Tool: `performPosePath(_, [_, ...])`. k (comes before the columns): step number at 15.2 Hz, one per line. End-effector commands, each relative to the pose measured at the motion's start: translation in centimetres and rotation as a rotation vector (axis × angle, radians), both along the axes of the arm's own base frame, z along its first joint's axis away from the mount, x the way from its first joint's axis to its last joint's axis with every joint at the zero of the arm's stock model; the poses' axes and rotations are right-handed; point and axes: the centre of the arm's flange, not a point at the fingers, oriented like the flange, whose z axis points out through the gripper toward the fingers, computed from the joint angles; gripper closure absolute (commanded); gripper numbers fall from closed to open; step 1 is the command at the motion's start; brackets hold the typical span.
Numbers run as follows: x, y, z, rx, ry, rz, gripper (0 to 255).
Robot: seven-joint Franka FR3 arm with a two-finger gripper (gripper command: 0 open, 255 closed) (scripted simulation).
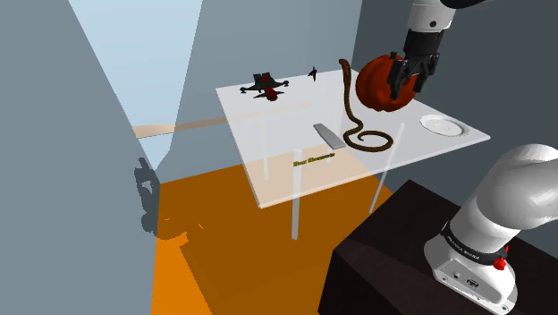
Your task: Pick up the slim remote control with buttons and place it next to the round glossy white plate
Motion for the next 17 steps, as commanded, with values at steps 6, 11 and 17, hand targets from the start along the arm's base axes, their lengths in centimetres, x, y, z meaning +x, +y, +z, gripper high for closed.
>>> performPosePath(6, [4.9, -0.9, -4.3, 0.002, -0.002, -0.02, 0])
performPosePath(11, [9.8, -1.9, -8.7, 0.005, -0.003, -0.041, 0])
performPosePath(17, [15.6, -3.3, -13.8, 0.007, -0.005, -0.066, 0])
